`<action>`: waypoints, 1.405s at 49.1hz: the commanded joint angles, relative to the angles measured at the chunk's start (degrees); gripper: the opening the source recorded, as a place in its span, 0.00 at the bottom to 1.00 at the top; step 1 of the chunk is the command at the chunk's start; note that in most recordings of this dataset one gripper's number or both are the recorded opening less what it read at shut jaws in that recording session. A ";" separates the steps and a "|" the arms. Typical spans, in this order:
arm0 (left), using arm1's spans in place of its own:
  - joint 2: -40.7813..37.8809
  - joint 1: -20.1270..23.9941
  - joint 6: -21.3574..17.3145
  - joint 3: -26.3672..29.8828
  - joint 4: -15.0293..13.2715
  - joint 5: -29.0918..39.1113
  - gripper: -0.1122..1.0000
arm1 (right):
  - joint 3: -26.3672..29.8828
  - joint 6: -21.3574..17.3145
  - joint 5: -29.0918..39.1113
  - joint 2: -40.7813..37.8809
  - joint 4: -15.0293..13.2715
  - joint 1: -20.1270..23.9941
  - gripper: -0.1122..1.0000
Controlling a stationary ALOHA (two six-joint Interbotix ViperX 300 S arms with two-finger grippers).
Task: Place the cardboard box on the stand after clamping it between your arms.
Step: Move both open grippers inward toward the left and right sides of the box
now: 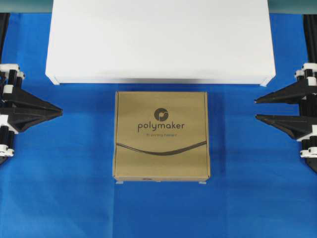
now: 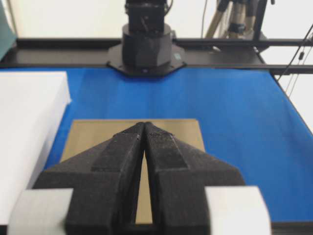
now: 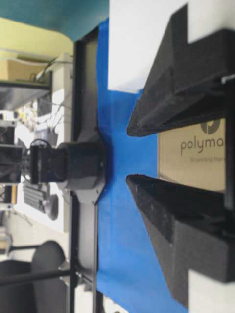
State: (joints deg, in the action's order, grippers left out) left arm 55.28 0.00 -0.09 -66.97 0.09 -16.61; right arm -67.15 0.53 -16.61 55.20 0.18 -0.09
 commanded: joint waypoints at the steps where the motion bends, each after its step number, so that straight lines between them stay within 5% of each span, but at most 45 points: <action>1: -1.14 2.37 1.41 1.14 2.37 1.93 0.15 | 0.70 -0.88 -0.18 -0.53 0.09 -0.53 0.23; 9: -3.25 3.52 3.08 4.92 2.37 11.60 0.10 | 3.52 -1.41 16.61 -1.85 2.37 -2.20 0.11; 18: -8.79 4.13 1.67 9.32 2.64 29.18 0.10 | 8.70 -2.02 40.17 -4.66 2.37 -3.52 0.10; 24: -12.13 4.48 -0.62 12.13 2.72 34.63 0.10 | 10.63 -1.93 50.80 -7.21 2.29 -3.96 0.11; 34: -17.49 4.04 -3.08 14.06 2.72 42.45 0.10 | 10.99 -1.76 59.15 -10.99 1.49 -3.96 0.11; 45: -21.36 3.60 -2.64 14.85 2.72 44.12 0.10 | 10.81 -1.32 59.15 -14.15 -0.53 -5.27 0.14; 52: -22.68 3.16 -2.90 15.21 2.72 43.68 0.10 | 10.02 -0.88 59.06 -15.64 -0.53 -7.29 0.28; 58: -23.73 3.16 -2.46 14.94 2.64 43.68 0.13 | 9.49 0.44 59.06 -17.40 -0.53 -7.65 0.56; 65: -25.31 2.81 -1.41 14.50 2.72 42.63 0.45 | 9.49 0.79 58.89 -19.95 -0.53 -8.17 0.91; 69: -26.46 2.64 0.26 13.71 2.72 39.73 0.67 | 9.49 1.14 58.54 -21.18 -0.53 -8.17 0.99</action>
State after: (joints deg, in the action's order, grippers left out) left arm 29.53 2.90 -0.70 -53.35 2.64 25.40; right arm -58.27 1.05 42.45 34.80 -0.26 -8.09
